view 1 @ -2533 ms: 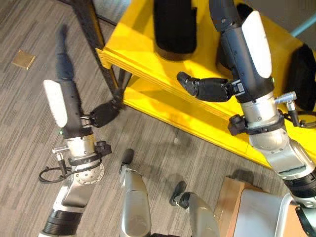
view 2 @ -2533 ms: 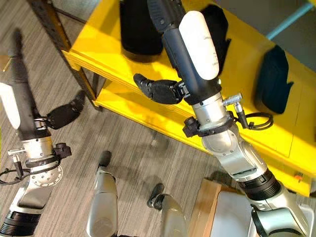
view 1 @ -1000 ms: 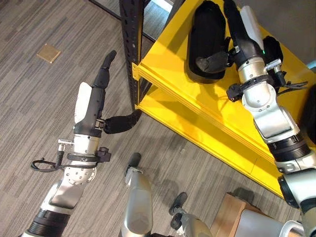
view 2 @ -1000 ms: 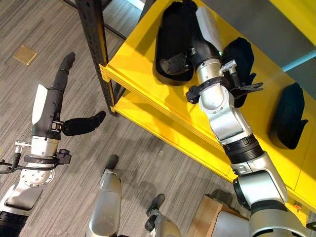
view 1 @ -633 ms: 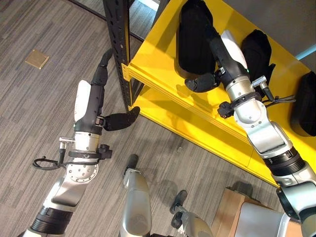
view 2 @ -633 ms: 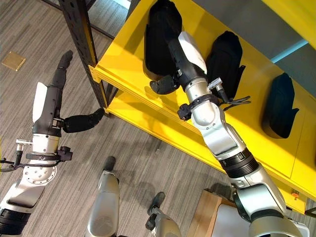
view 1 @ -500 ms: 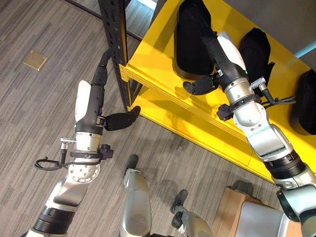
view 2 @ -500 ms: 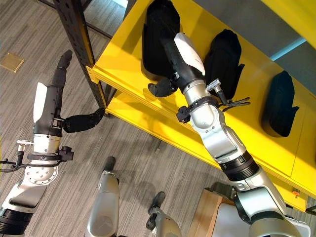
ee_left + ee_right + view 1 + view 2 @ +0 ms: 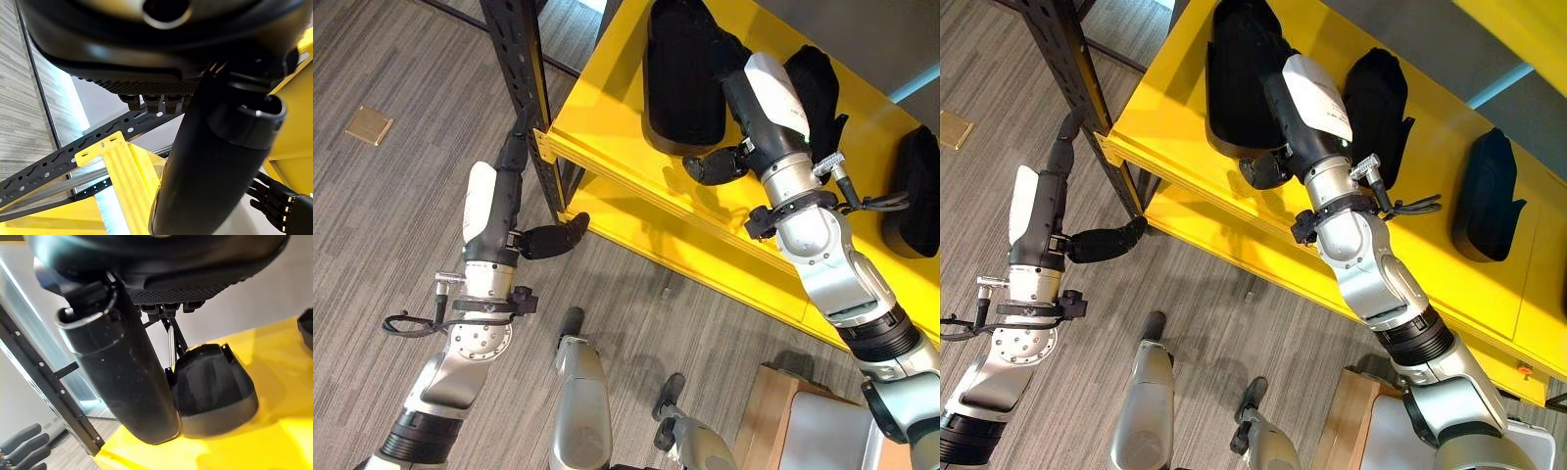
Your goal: Move parts from the plastic box to the shelf.
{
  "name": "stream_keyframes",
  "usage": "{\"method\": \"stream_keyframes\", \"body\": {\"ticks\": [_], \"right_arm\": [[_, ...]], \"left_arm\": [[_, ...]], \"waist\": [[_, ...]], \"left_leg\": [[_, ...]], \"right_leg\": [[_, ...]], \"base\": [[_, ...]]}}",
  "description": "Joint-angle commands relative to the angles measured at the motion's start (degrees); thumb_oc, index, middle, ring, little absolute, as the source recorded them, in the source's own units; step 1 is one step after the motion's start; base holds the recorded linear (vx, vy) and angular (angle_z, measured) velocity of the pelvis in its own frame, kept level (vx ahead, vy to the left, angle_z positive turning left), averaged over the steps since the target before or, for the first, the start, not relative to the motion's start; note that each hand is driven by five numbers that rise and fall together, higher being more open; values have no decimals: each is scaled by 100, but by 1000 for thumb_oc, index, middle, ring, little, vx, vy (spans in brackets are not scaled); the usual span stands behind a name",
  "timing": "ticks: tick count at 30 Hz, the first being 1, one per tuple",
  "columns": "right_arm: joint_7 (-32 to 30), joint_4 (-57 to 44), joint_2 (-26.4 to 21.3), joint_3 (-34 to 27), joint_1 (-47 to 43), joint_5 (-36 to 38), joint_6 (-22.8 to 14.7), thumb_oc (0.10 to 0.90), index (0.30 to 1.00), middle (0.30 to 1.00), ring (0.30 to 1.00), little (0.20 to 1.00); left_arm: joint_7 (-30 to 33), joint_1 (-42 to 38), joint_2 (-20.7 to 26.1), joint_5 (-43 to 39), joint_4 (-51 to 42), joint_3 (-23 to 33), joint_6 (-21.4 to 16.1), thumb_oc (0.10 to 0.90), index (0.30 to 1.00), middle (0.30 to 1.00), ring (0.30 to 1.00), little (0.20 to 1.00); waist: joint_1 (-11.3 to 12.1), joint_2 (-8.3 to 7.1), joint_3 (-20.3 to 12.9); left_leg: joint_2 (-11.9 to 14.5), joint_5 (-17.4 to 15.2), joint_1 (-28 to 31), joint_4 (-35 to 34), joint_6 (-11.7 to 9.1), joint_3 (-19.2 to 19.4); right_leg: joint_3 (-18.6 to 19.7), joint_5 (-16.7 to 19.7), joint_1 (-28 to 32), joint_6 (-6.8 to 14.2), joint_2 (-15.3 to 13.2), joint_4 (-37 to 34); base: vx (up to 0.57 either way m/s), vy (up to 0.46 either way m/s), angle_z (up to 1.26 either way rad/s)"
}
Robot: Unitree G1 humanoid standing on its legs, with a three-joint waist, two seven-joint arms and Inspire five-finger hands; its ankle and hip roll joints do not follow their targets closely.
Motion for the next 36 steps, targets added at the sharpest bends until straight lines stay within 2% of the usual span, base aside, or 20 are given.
{"method": "stream_keyframes", "body": {"ticks": [1, 4, 10, 19, 25, 31, 36], "right_arm": [[-245, 499, 131, 109, -650, -445, -91, 900, 1000, 1000, 1000, 1000], [-299, 771, 161, 241, -778, -546, -99, 900, 1000, 1000, 1000, 1000], [-291, 1228, 224, 414, -984, -1043, -381, 900, 1000, 1000, 1000, 1000], [-439, 1938, 389, 639, -1241, -1134, -147, 900, 1000, 1000, 1000, 1000], [-463, 2299, 423, 687, -1293, -1326, -281, 900, 1000, 1000, 1000, 1000], [-545, 2909, 594, 852, -1388, -301, -101, 900, 1000, 1000, 1000, 1000], [-794, 3407, 733, 791, -1445, -149, -152, 900, 1000, 1000, 1000, 1000]], "left_arm": [[15, -225, -4, 121, -409, 117, -516, 900, 1000, 1000, 1000, 1000], [-16, -229, 22, 99, -359, 107, -574, 900, 1000, 1000, 1000, 1000], [-120, -192, 70, 28, -361, 146, -630, 900, 1000, 1000, 1000, 1000], [-325, -144, 159, -106, -341, 197, -710, 900, 1000, 1000, 1000, 1000], [-359, -100, 176, -151, -341, 239, -784, 900, 1000, 1000, 1000, 1000], [-458, -132, 236, -225, -320, 239, -842, 900, 1000, 1000, 1000, 1000], [-517, -171, 244, -238, -285, 229, -860, 900, 1000, 1000, 1000, 1000]], "waist": [[-5, -39, -728], [38, -35, -719], [138, -11, -698], [302, -9, -652], [347, 18, -618], [446, 39, -573], [495, 70, -543]], "left_leg": [[272, -62, -14, -254, 18, 280], [264, -34, -49, -259, 17, 261], [237, 5, -121, -249, 17, 221], [182, 33, -225, -178, 24, 130], [166, 33, -272, -131, 32, 131], [149, 53, -309, -106, 31, 87], [137, 75, -313, -106, 26, 64]], "right_leg": [[339, -653, 635, 0, -126, 219], [306, -653, 645, 2, -128, 208], [247, -652, 665, -6, -143, 196], [167, -655, 723, -18, -142, 193], [141, -652, 715, -34, -153, 215], [92, -673, 765, -43, -151, 223], [44, -666, 798, -51, -158, 244]], "base": [[30, -30, 0], [0, 0, 0], [13, -3, 3], [30, -20, 3], [11, -6, 4], [21, -19, 1], [0, 0, 0]]}}
